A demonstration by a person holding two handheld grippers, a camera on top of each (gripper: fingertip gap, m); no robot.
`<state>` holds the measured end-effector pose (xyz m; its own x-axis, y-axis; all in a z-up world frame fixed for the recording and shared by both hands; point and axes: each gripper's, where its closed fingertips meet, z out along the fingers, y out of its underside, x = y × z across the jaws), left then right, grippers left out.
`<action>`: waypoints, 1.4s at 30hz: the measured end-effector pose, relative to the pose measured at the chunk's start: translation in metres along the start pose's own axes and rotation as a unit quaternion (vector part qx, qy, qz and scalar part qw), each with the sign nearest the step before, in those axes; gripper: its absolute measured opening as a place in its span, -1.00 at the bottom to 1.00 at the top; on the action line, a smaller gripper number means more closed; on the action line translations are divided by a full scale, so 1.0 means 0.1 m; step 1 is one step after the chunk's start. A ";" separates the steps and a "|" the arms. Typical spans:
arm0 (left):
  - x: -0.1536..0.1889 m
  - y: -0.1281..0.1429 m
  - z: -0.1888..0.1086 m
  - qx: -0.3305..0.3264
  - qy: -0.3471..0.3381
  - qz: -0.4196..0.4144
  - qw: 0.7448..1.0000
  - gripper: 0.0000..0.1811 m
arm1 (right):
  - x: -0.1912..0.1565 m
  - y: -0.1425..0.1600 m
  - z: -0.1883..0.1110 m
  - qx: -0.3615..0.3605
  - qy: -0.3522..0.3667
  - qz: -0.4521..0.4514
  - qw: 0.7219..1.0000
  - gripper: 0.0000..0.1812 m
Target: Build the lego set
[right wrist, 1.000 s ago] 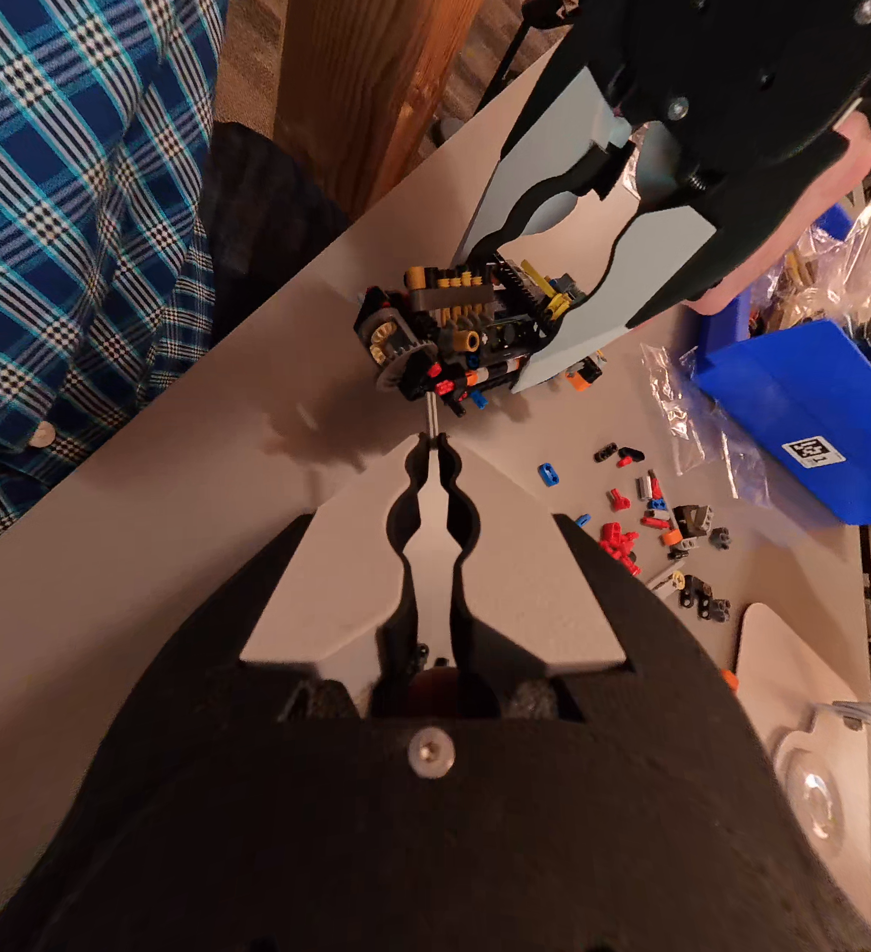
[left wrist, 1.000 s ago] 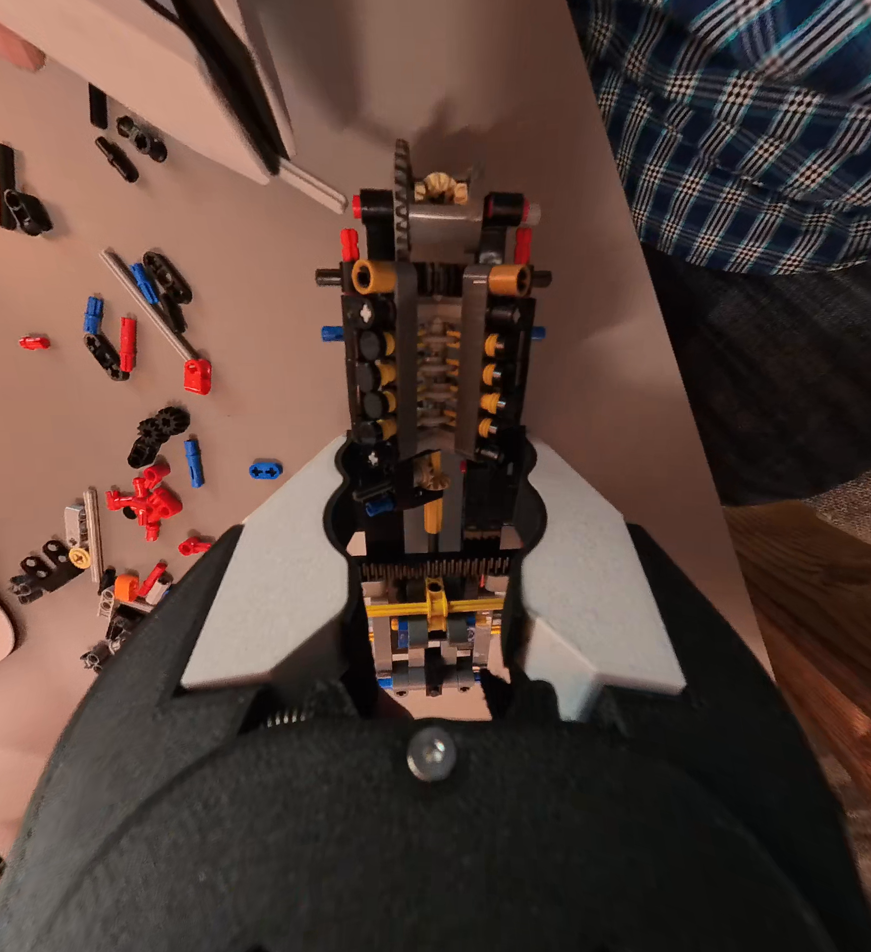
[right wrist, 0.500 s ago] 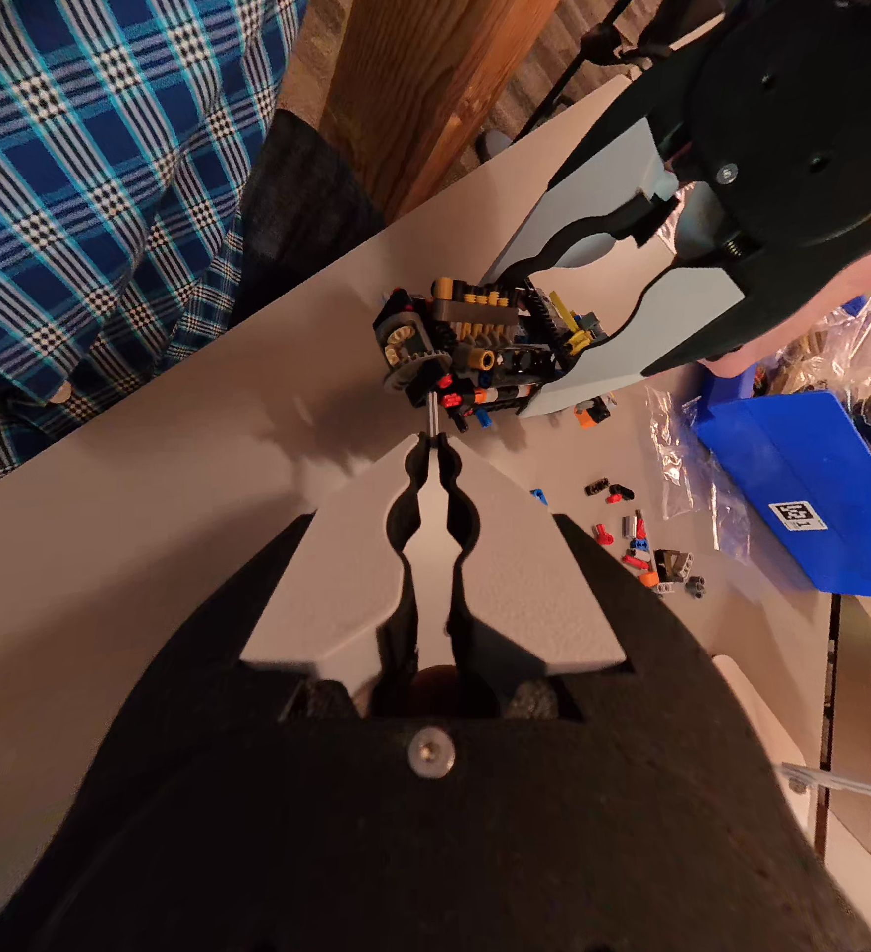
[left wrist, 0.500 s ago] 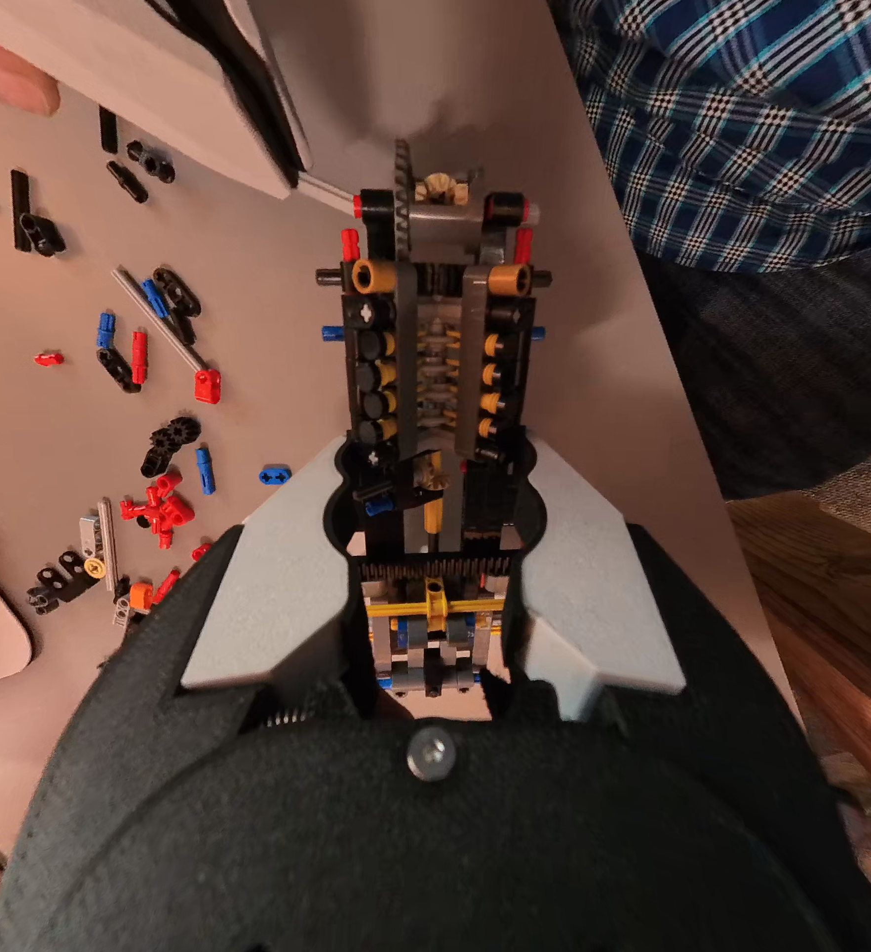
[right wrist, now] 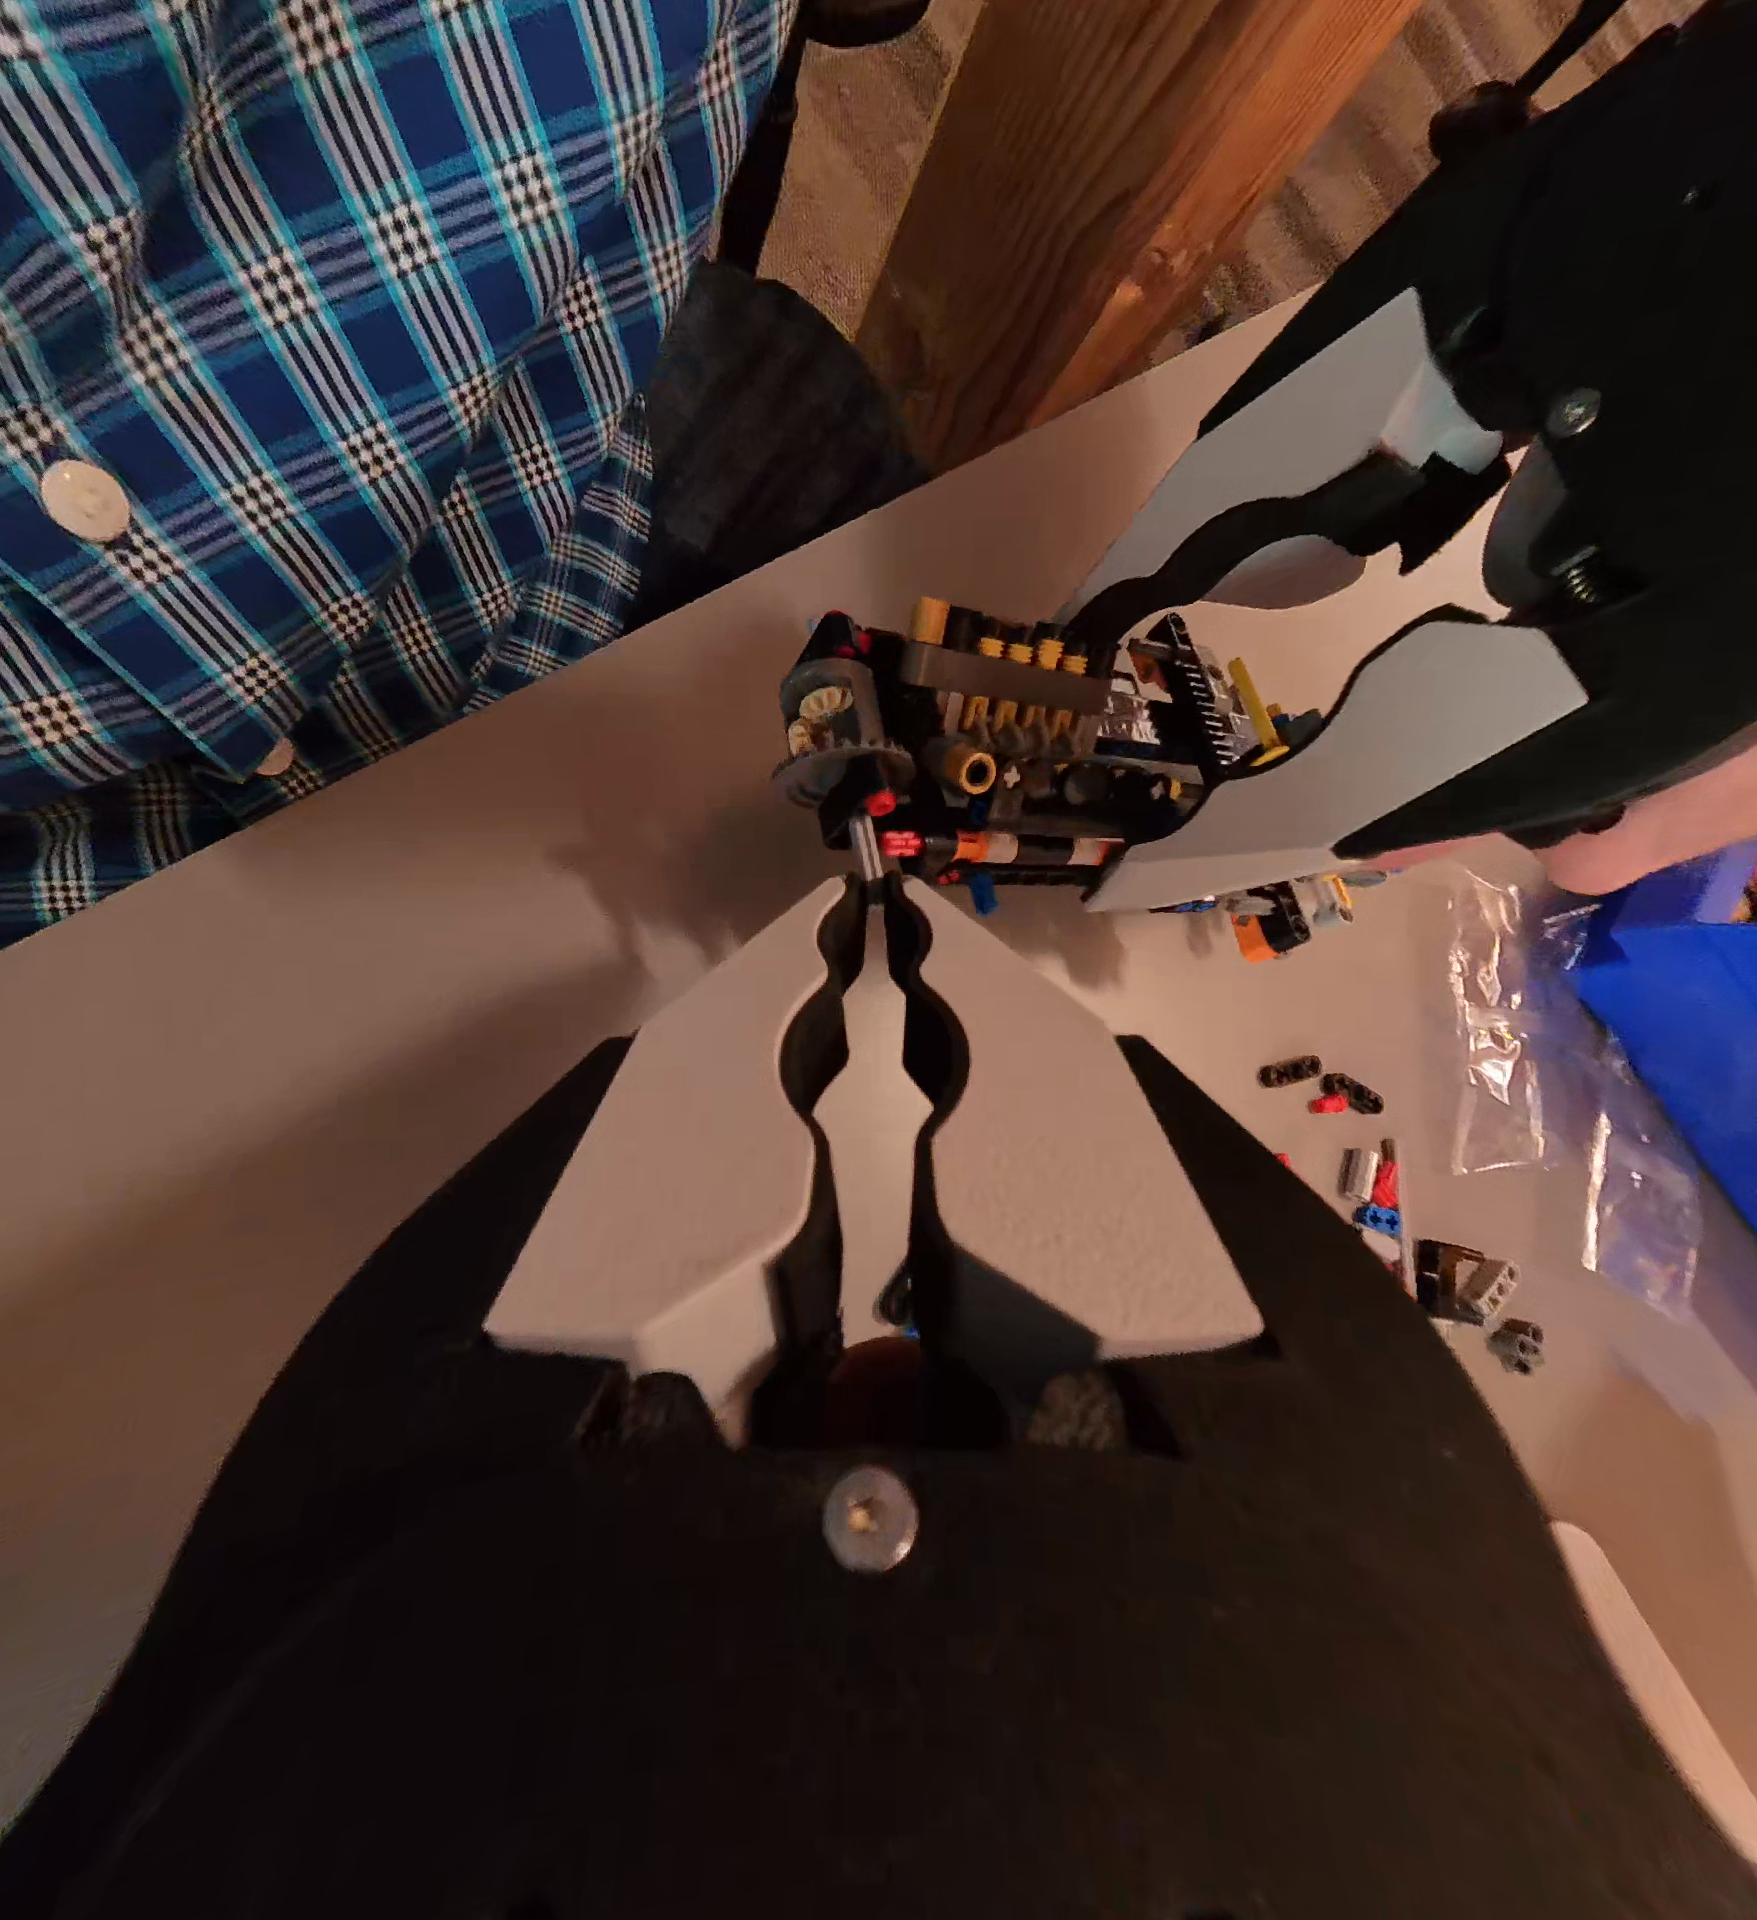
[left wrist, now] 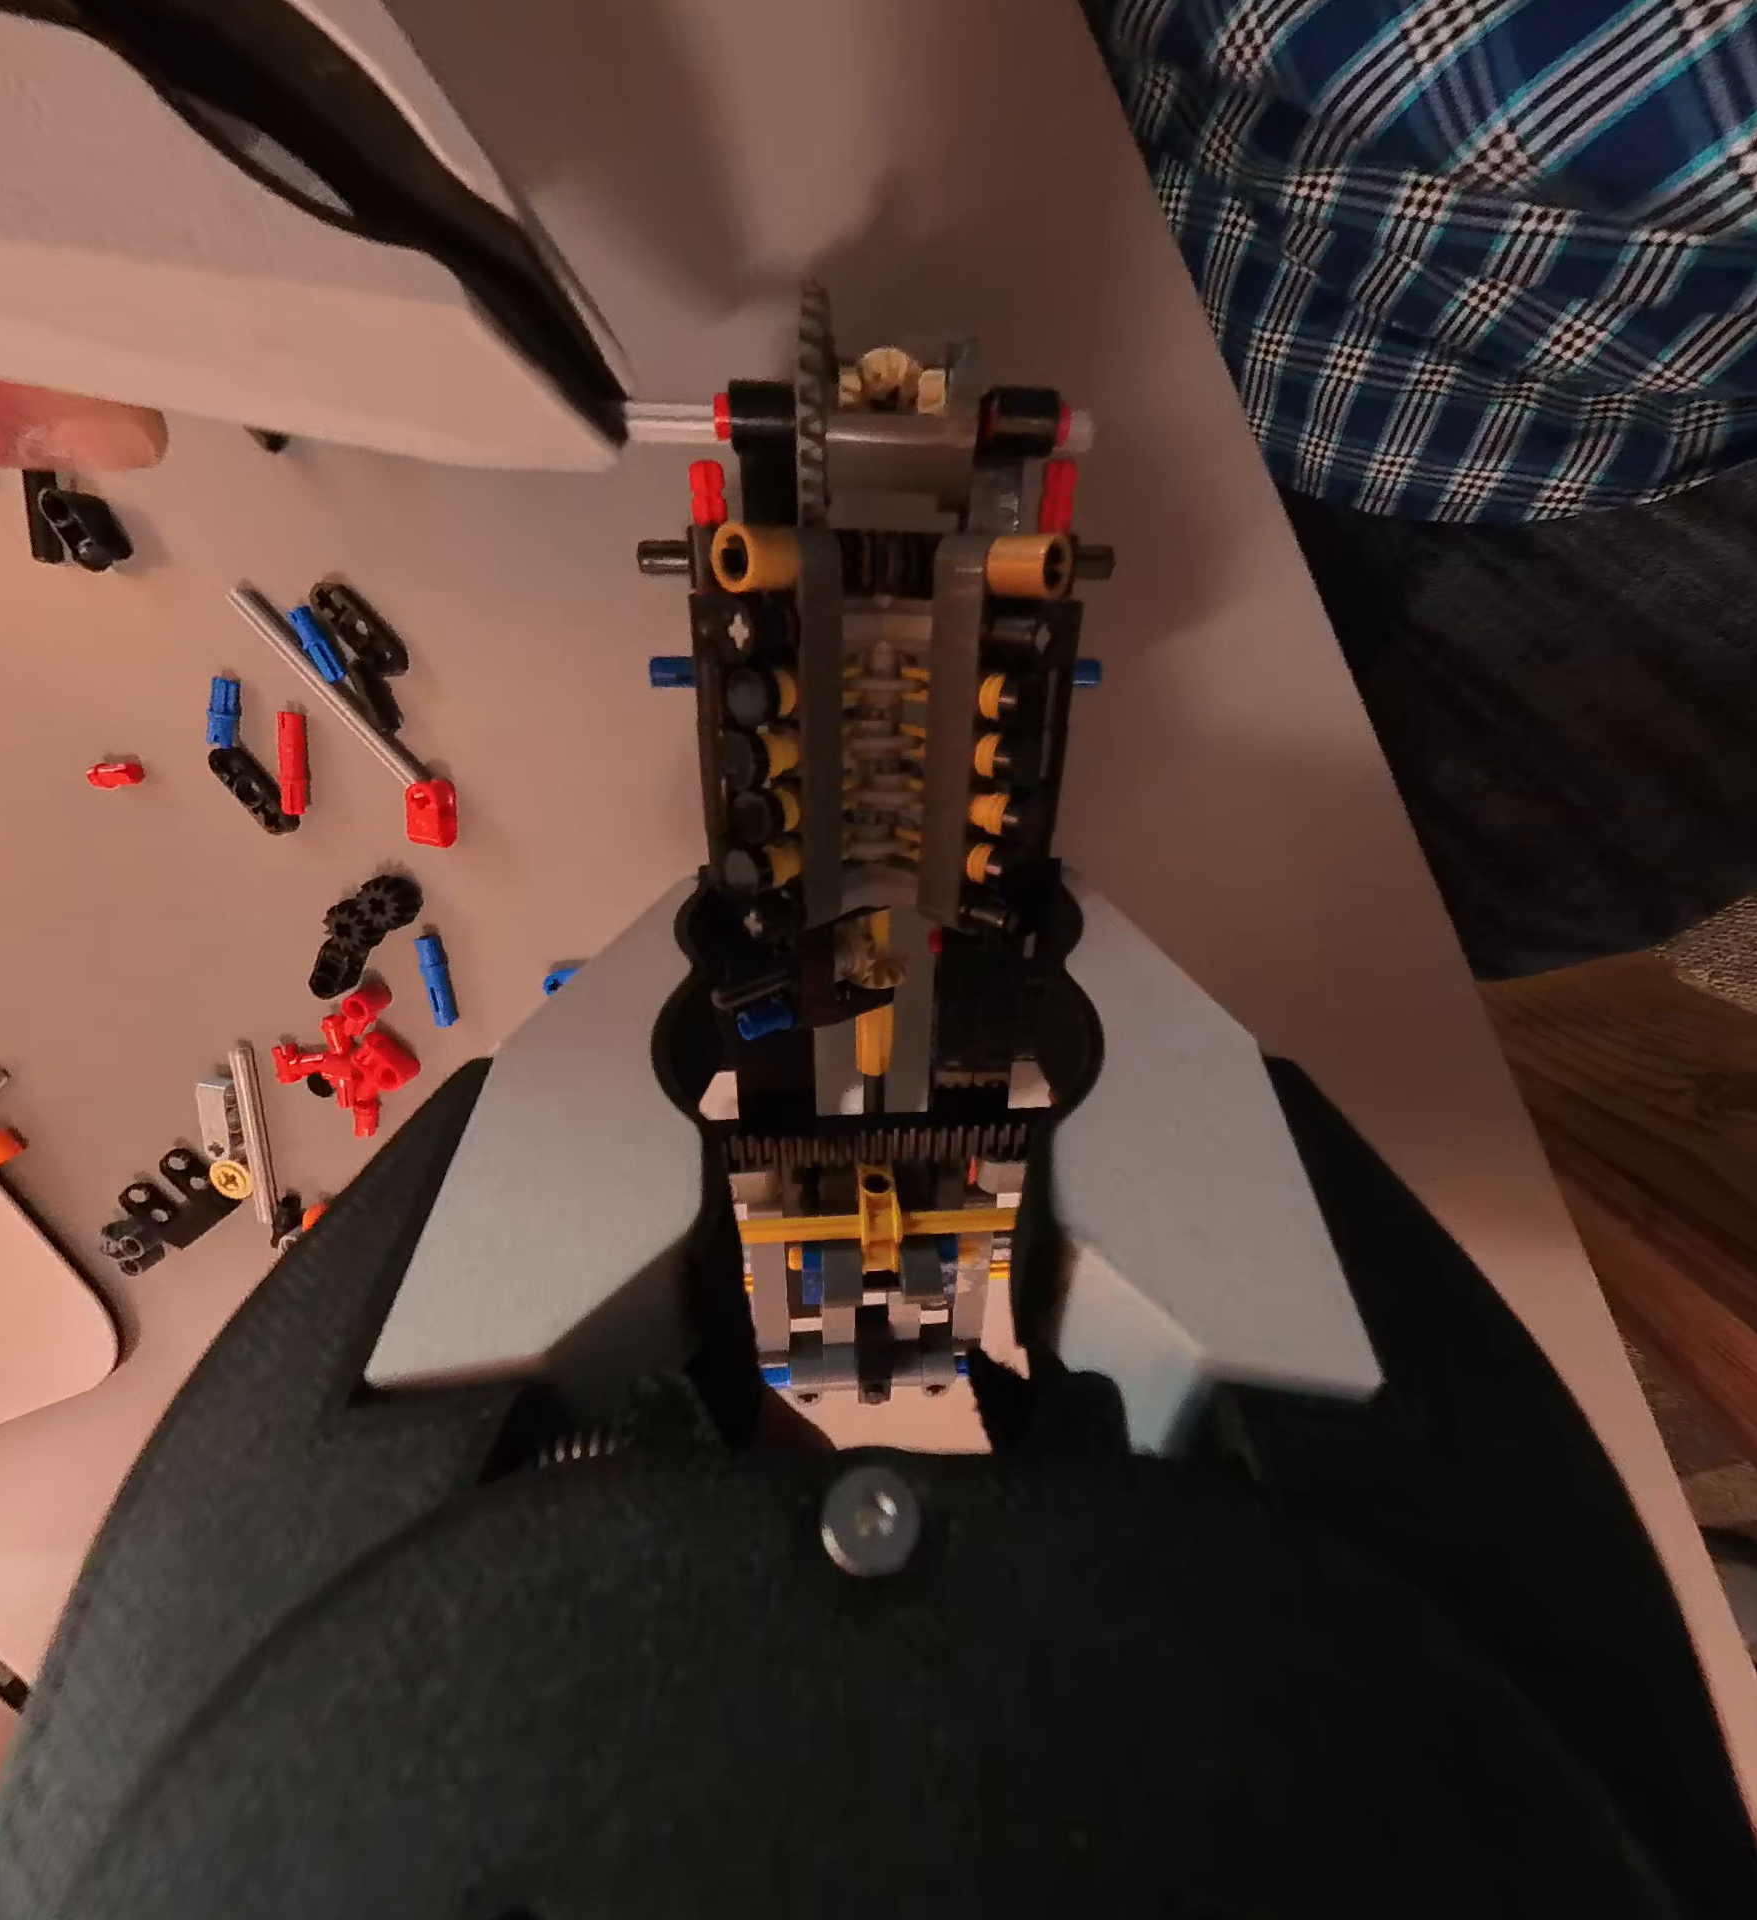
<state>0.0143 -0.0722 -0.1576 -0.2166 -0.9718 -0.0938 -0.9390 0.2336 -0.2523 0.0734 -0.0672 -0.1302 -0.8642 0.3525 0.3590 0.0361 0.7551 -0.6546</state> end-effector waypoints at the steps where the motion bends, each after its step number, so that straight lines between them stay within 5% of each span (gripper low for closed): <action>1: -0.01 0.00 0.00 0.002 -0.001 -0.001 1.000 -0.36 | -0.01 0.00 0.01 0.000 -0.007 0.005 1.000 -0.98; 8: -0.03 0.04 0.02 0.003 -0.006 -0.016 1.000 -0.36 | 0.04 0.05 0.03 0.005 0.003 0.047 0.999 -0.79; 13: -0.07 0.05 -0.01 0.015 -0.018 -0.036 0.999 -0.35 | 0.24 0.15 -0.14 0.013 0.077 0.114 0.990 -0.60; 17: -0.12 0.09 -0.05 0.034 -0.028 -0.075 0.996 -0.35 | 0.34 0.19 -0.42 0.032 0.161 0.210 0.964 -0.68; 23: -0.20 0.08 -0.12 0.070 -0.038 -0.122 0.989 -0.36 | 0.19 0.12 -0.40 0.080 0.225 0.277 0.931 -0.83; 42: -0.28 0.05 -0.15 0.091 -0.053 -0.141 0.984 -0.36 | 0.23 0.02 -0.34 0.111 0.291 0.268 0.911 -1.00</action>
<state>0.0114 -0.0448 -0.1416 0.0840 -0.9921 -0.0928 -0.8923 -0.0334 -0.4501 0.0706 -0.0387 -0.1006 -0.3363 0.9208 0.1976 0.2165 0.2798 -0.9353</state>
